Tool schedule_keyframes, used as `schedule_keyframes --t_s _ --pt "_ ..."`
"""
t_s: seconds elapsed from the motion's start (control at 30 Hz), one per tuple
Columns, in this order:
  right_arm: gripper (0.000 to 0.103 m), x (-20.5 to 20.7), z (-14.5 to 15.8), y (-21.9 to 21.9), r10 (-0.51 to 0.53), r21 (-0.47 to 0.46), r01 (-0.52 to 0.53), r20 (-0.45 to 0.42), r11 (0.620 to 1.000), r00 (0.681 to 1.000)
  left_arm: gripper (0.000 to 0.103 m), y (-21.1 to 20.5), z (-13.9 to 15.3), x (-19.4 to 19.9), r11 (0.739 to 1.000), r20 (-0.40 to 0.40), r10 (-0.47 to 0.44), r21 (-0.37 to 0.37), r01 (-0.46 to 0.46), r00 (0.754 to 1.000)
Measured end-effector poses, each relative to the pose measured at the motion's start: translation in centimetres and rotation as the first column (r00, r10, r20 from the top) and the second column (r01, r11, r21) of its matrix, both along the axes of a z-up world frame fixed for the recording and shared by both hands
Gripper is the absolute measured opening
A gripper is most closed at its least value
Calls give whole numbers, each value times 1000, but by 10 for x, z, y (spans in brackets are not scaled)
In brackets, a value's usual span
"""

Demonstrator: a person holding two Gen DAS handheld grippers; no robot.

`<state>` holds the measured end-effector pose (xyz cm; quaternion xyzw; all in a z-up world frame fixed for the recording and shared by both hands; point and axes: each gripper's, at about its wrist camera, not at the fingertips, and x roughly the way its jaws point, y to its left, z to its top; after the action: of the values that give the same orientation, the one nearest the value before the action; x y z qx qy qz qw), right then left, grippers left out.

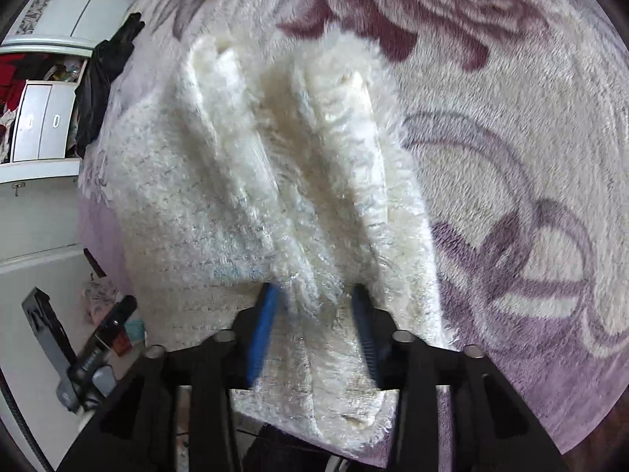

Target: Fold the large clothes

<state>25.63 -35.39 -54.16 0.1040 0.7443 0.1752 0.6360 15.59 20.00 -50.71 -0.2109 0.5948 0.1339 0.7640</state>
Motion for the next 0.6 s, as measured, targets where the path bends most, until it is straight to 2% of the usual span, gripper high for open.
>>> schedule_keyframes --t_s 0.07,0.1,0.17,0.2,0.27,0.3,0.37,0.43,0.47,0.5,0.57,0.6 --pt "66 -2 4 -7 2 -7 -2 31 1000 1000 103 1 -2 7 999 15 7 -49 -6 1000" --pt "79 -2 16 -5 8 -18 -7 48 1000 999 103 1 -9 17 997 22 13 -72 -11 1000" --pt "95 -2 25 5 43 -77 -36 102 996 994 103 0 -10 30 991 55 17 -137 -10 998" --pt "95 4 31 11 67 -97 -55 125 994 990 103 2 -7 34 988 64 11 -155 -1 998" --pt "96 12 24 13 92 -104 -78 141 992 986 103 -6 -10 39 980 79 -9 -196 25 997" --pt "99 20 18 17 100 -93 -88 133 992 986 103 -8 -18 45 972 82 -26 -232 44 996" --pt "103 29 -13 3 130 -97 -118 120 988 984 103 -13 -32 53 948 91 -48 -309 74 995" --pt "103 37 -46 -3 89 58 -91 32 994 996 103 -16 -50 61 915 92 -52 -395 84 994" --pt "103 40 -65 -9 59 176 -50 -47 983 997 103 -17 -56 64 900 99 -49 -426 87 994" --pt "103 43 -76 -13 52 248 -27 -96 968 994 103 -19 -59 67 884 113 -48 -457 94 992" --pt "103 51 -95 -19 59 353 5 -172 936 983 103 -23 -57 74 880 141 -58 -460 117 988" --pt "103 54 -98 -21 59 387 20 -192 922 980 103 -25 -54 77 886 150 -67 -445 128 986"
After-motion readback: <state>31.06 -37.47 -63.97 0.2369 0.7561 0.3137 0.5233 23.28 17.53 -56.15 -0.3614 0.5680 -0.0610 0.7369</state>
